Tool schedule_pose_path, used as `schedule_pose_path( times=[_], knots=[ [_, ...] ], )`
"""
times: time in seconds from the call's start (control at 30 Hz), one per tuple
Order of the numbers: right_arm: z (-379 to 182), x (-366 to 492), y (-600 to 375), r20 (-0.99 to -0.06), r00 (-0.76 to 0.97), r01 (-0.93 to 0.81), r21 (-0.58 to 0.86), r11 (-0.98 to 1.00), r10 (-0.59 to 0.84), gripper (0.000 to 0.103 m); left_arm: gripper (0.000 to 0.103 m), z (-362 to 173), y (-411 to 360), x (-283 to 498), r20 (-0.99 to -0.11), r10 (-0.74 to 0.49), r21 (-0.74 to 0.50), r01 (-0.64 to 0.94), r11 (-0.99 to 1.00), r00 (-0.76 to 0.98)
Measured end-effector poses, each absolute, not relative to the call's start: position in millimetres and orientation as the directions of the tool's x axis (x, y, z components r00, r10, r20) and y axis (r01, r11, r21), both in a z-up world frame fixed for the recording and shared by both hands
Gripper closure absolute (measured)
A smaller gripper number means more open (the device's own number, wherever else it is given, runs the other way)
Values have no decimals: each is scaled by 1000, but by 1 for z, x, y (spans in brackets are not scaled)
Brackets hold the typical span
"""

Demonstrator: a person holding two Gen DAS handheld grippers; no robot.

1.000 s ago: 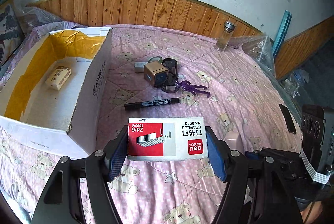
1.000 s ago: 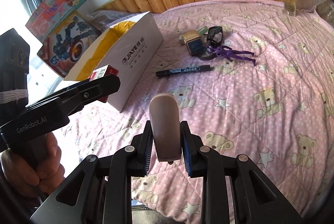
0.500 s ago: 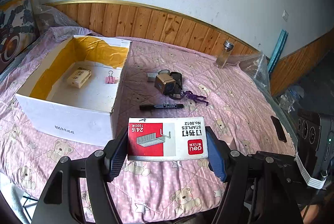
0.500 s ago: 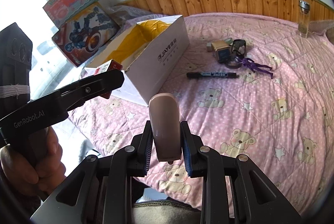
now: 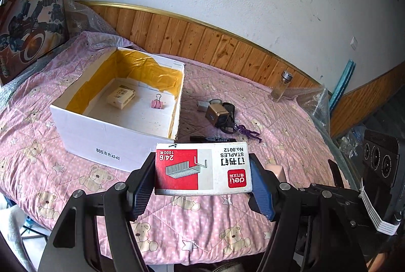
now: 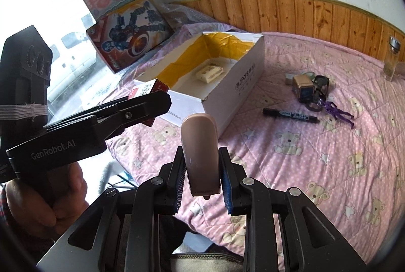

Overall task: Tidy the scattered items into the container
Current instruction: 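Lift the staples box and stapler and carry both toward the white box, then move the held staples box and stapler over the box opening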

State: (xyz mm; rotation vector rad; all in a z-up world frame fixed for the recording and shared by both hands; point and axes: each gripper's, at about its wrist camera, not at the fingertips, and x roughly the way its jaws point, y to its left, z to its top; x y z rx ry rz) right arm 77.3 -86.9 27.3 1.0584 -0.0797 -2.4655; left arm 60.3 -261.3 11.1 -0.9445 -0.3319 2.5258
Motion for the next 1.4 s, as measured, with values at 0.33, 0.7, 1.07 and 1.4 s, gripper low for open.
schedule_pose_path(
  times=[0.33, 0.7, 1.07, 1.4],
  knots=[
    [43, 64, -115, -665, -594, 442, 202, -874, -454, 76, 34, 21, -295, 53, -544, 431, -385, -242, -891, -720],
    [53, 39, -122, -660, -591, 455, 202, -867, -464, 76, 34, 26, -306, 35, -548, 408, -380, -216, -899, -730],
    [63, 6, -125, -656, -593, 467, 193, -863, -468, 76, 34, 37, -306, 6, -545, 406, -379, -216, -900, -734],
    [68, -29, -119, -656, -591, 465, 198, -863, -469, 76, 34, 40, -306, -26, -571, 401, -381, -201, -902, -716]
  ],
)
